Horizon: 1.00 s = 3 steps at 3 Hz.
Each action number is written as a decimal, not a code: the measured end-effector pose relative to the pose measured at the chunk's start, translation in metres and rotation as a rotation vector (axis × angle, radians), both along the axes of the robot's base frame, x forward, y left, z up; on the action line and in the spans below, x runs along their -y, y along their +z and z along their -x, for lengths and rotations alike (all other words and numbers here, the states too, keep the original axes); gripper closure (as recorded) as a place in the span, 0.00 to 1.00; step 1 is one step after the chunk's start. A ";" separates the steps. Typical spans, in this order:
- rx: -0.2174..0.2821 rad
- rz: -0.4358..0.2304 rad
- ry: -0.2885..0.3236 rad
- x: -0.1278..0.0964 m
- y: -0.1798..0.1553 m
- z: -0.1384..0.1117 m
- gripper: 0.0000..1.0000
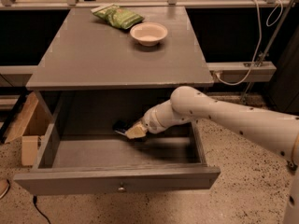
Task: Place rxbar blueberry into top drawer
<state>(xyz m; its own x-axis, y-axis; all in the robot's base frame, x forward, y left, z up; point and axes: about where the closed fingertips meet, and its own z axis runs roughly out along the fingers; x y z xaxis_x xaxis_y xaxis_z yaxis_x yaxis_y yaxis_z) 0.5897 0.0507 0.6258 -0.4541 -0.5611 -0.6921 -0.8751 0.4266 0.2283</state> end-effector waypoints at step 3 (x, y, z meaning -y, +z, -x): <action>0.094 -0.006 -0.093 0.010 -0.003 -0.011 0.15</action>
Offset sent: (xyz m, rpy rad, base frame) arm 0.0154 -0.0158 -0.0084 0.0087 -0.1027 -0.1221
